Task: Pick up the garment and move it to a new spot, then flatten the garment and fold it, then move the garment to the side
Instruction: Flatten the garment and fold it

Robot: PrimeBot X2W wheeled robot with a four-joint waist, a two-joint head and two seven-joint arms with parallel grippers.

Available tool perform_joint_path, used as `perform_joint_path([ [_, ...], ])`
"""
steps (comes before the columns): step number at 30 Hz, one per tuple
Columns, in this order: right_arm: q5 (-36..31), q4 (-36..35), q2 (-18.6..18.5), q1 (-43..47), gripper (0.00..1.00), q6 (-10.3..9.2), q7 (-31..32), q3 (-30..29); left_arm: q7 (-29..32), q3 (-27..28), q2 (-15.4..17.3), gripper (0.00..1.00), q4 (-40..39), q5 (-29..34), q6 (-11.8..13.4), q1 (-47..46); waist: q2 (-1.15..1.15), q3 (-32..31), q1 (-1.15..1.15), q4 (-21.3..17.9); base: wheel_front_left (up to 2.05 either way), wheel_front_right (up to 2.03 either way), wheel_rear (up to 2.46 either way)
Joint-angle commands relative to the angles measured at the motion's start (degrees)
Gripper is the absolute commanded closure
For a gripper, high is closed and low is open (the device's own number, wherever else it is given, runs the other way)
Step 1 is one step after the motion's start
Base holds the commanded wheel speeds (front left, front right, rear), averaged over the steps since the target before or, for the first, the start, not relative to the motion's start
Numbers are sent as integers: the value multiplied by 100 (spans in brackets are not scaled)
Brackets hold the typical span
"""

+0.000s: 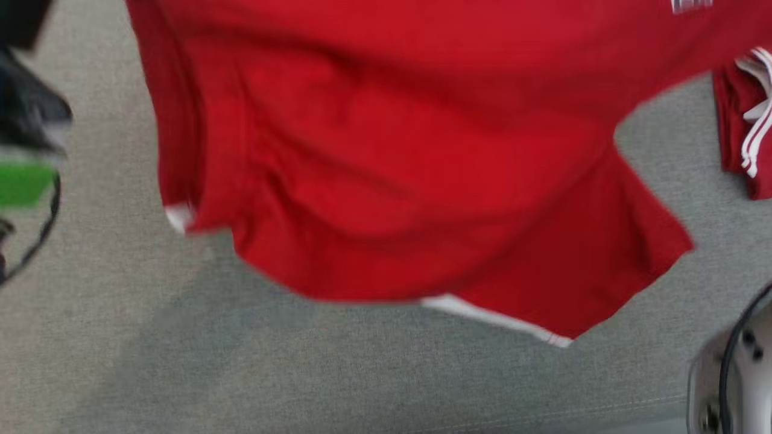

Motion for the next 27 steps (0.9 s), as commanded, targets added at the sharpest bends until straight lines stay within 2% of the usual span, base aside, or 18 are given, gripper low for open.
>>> perform_joint_path([
  [1, -341, 386, 55, -762, 100, 1, 87, -26, 89, -68, -156, 100, 406, 161, -53, -582, 0, 1288, -1, -71, 0, 0, 0],
  [2, -723, 829, 89, -1453, 100, 0, 97, -67, 119, -101, -319, 100, 867, 232, -76, -1112, 0, 1484, -1, -58, 0, 0, 0],
  [4, -956, 1698, 122, -2511, 100, 0, -176, -107, 27, -196, -624, 100, 1698, 476, -136, -1972, 0, 1772, -1, -13, 0, 0, 0],
  [8, -1307, 3321, 121, -4198, 100, -1, -1322, -49, -584, -307, -1142, 100, 3272, 1041, -186, -3319, 0, 2094, -1, 24, 0, 0, 0],
  [12, -1183, 4564, 110, -4938, 100, -5, -2164, 94, -1259, -559, -1449, 100, 4377, 1372, -229, -3920, 0, 2194, -1, 13, 0, 0, 0],
  [15, -1091, 5058, 112, -4738, 100, -3, -2469, 270, -1585, -961, -1543, 100, 4644, 1220, -244, -3851, 0, 2194, -1, -50, 0, 0, 0],
  [19, -1017, 5187, 116, -3823, 100, -2, -2626, 347, -1926, -1672, -1381, 100, 4648, 849, -248, -3277, 0, 2108, -1, -131, 0, 0, 0],
  [24, -661, 4629, 117, -2030, 100, -1, -2595, 289, -2213, -2303, -1201, 100, 4235, 417, -248, -2051, 0, 1761, -1, -183, 0, 0, 0],
  [27, -392, 4036, 118, -843, 100, 0, -2492, 265, -2243, -2275, -1241, 100, 3742, 270, -249, -1092, 0, 1410, -1, -162, 0, 0, 0],
])
